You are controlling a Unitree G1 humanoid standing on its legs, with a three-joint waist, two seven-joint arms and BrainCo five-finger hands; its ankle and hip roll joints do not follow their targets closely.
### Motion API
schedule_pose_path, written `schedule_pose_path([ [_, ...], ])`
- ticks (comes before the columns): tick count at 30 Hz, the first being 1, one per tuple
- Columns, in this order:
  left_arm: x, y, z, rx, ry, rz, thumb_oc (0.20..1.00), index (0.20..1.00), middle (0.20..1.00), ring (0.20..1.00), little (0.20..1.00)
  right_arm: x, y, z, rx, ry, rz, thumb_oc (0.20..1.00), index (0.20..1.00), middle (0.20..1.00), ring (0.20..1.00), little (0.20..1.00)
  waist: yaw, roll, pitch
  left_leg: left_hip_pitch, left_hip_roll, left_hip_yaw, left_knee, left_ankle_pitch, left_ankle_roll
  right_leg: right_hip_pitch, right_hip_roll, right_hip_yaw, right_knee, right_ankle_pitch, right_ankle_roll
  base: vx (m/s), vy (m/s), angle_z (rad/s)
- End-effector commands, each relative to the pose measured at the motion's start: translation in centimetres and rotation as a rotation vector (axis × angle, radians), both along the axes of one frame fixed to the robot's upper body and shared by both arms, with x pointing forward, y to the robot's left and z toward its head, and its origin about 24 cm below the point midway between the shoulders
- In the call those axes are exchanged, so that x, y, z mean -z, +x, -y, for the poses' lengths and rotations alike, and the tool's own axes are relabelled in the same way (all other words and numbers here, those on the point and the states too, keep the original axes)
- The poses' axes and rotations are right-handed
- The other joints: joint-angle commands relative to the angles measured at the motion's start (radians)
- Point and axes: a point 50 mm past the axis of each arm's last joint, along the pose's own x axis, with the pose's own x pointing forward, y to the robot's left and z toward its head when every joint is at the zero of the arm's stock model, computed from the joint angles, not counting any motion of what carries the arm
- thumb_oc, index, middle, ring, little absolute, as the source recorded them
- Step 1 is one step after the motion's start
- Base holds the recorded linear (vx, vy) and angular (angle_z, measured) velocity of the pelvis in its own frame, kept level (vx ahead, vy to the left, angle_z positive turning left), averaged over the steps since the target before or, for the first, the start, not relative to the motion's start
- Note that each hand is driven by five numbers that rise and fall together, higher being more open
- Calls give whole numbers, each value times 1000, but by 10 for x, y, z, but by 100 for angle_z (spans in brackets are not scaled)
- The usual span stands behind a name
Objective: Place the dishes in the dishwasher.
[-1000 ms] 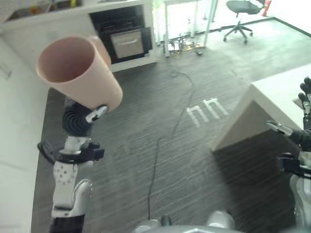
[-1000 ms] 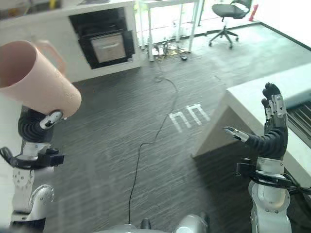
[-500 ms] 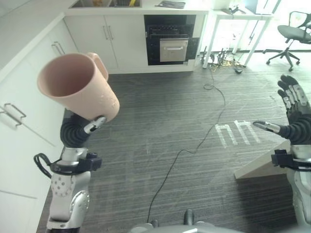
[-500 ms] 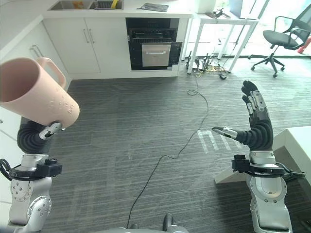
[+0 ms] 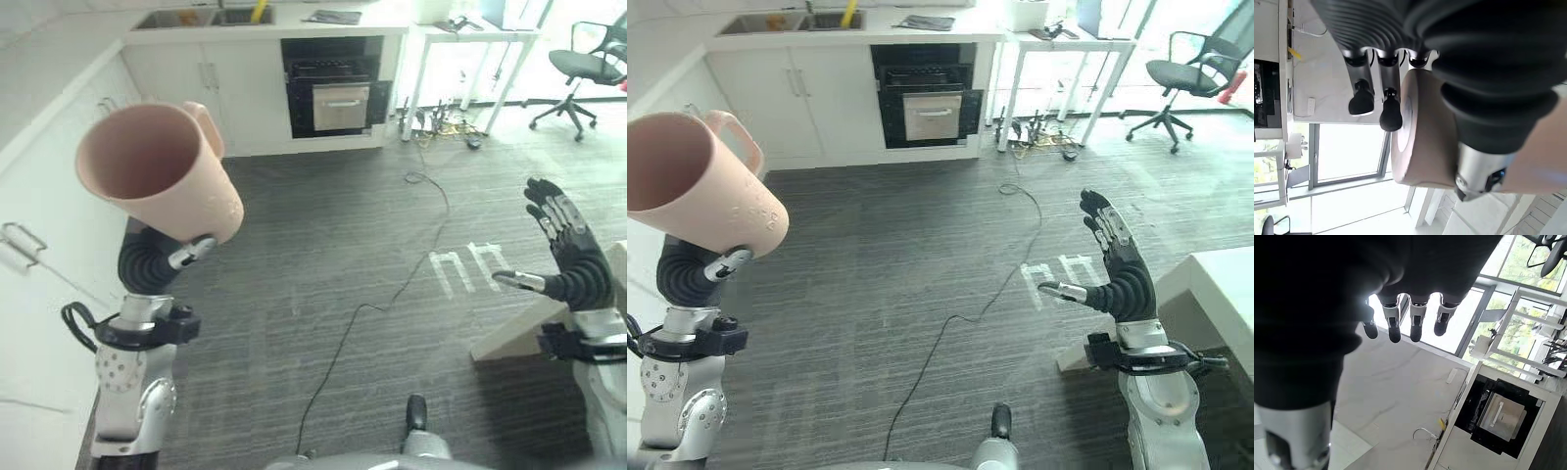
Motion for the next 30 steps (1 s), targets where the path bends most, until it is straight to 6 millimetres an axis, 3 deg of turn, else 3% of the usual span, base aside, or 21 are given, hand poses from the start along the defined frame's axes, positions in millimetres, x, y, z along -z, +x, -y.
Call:
schedule_pose_path([
  [1, -31, -7, 0, -7, -35, 173, 200, 200, 200, 200, 200, -33, 0, -11, -120, -101, 133, 1000, 1000, 1000, 1000, 1000, -7, 35, 9, 22, 60, 74, -40, -71, -19, 75, 94, -1, 24, -102, -24, 66, -373, 1],
  [3, -31, -6, 0, -10, -49, 168, 200, 200, 200, 200, 200, -38, 2, -7, -139, -127, 99, 1000, 1000, 1000, 1000, 1000, -5, 17, 22, -10, 64, 94, 57, -69, -43, 105, 113, 6, 18, -108, -53, 30, -317, -2],
  [5, -28, -5, 3, 14, -65, 180, 200, 200, 200, 200, 200, -41, 2, 3, -88, -127, 103, 1000, 1000, 1000, 1000, 1000, 4, -2, 36, -75, 60, 124, 122, -70, -48, 132, 102, -18, 0, -109, -58, -37, -151, 22],
  [8, -27, -7, 4, 19, -57, 192, 200, 200, 200, 200, 200, -40, 0, 8, -48, -112, 121, 1000, 1000, 1000, 1000, 1000, -3, 14, 32, -51, 77, 134, 18, -19, -51, 139, 102, -52, 5, -122, -56, 12, 45, 64],
  [9, -26, -7, 3, -5, -54, 186, 200, 200, 200, 200, 200, -40, -1, 6, -58, -103, 140, 1000, 1000, 1000, 1000, 1000, -4, 28, 21, -32, 75, 101, -40, -6, -49, 140, 104, -47, 2, -125, -53, 24, 117, 53],
  [13, -25, -2, 1, -28, -63, 166, 200, 200, 200, 200, 200, -34, 2, -3, -81, -112, 128, 1000, 1000, 1000, 1000, 1000, -4, 43, -3, -24, 73, 96, -40, -26, -54, 146, 82, -75, 0, -128, -41, 48, 122, 5],
  [14, -27, -2, -1, -117, -54, 200, 200, 200, 200, 200, 200, -34, 8, -8, -66, 67, 209, 1000, 1000, 1000, 1000, 1000, 1, 34, 6, -14, -29, 68, -40, -56, 25, 141, 169, 7, 36, -176, -78, 32, 65, -4],
  [22, -27, -4, 4, -90, -42, 213, 200, 200, 200, 200, 200, -37, 4, -6, -40, 99, 250, 1000, 1000, 1000, 1000, 1000, -2, 34, -1, -2, -18, 67, -40, -54, 19, 151, 183, 10, 50, -194, -86, 51, -81, -5],
  [27, -29, 5, 3, -66, -62, 190, 200, 200, 200, 200, 200, -42, 9, -6, -56, 66, 246, 1000, 1000, 1000, 1000, 1000, -15, 40, 3, 6, -3, 78, -29, -43, 4, 152, 198, 22, 78, -213, -99, 75, -153, -2],
  [30, -25, 7, 4, -96, -45, 160, 200, 200, 200, 200, 200, -45, 12, -6, -82, 101, 240, 1000, 1000, 1000, 1000, 1000, -13, 26, 18, -31, -3, 80, 107, -79, -12, 148, 193, 29, 101, -220, -116, 90, -208, -4],
])
